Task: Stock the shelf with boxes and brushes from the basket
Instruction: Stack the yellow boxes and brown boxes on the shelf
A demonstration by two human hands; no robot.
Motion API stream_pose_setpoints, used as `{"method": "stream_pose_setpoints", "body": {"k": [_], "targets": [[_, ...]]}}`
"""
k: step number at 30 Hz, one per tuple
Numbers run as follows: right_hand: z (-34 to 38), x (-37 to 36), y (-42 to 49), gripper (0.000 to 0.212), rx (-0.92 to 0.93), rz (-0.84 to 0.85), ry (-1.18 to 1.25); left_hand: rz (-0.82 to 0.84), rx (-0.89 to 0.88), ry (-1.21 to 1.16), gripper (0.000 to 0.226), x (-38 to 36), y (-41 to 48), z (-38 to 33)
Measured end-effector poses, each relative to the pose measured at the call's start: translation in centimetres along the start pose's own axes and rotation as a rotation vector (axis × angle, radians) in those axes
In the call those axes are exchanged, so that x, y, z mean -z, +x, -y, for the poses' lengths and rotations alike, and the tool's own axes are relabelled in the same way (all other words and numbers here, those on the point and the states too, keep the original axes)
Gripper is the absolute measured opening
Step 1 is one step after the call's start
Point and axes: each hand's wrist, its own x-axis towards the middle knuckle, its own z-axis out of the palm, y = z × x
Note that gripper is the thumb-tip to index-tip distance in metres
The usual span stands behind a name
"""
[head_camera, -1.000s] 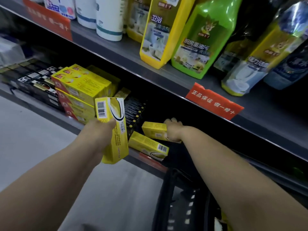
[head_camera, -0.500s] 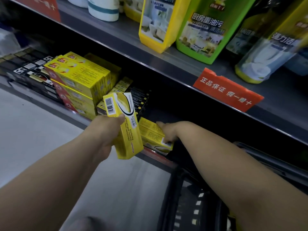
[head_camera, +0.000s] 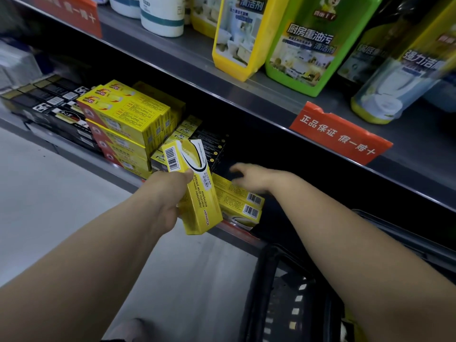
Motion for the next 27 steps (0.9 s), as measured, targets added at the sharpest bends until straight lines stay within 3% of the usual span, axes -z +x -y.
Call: {"method": "stream_pose_setpoints", "body": {"k": [2, 4, 7, 9, 12, 16, 19, 23, 27], "targets": [[1.8, 0.7, -1.6, 0.05, 0.117, -0.016, 0.423, 0.012, -0.016, 0.033, 0.011, -0.2, 0.0, 0.1], [3.0, 1.3, -3.5, 0.064, 0.236, 0.008, 0.699, 0.063, -0.057, 0.117, 0.015, -0.4, 0.1, 0.4], [3.5, 2.5, -5.8, 0.092, 0.41, -0.028, 0.548, 0.167, -0.136, 0.286, 0.018, -0.8, -0.1, 0.7], [3.0, 3.5, -7.0, 0.079, 0.418, -0.029, 0.388, 0.205, -0.182, 0.398, 0.019, -1.0, -0.4, 0.9], [1.6, 3.7, -7.8, 0.033, 0.314, -0.003, 0.344, 0.212, -0.278, 0.547, 0.036, -1.1, -0.5, 1.2], [-0.9, 2.4, -8.2, 0.021, 0.215, -0.053, 0.546, 0.132, -0.289, 0.871, 0.075, -0.5, -0.5, 1.2], [-2.7, 2.3, -9.1, 0.024, 0.221, -0.019, 0.68, 0.197, -0.194, 0.786, 0.066, -0.1, -0.5, 1.2], [-2.2, 2.8, -9.9, 0.035, 0.239, 0.05, 0.231, 0.219, -0.277, 0.721, 0.048, -0.1, -0.4, 1.3], [0.0, 2.6, -9.3, 0.038, 0.229, 0.029, -0.015, 0.168, -0.399, 0.671, 0.048, -0.3, 0.3, 1.9]]}}
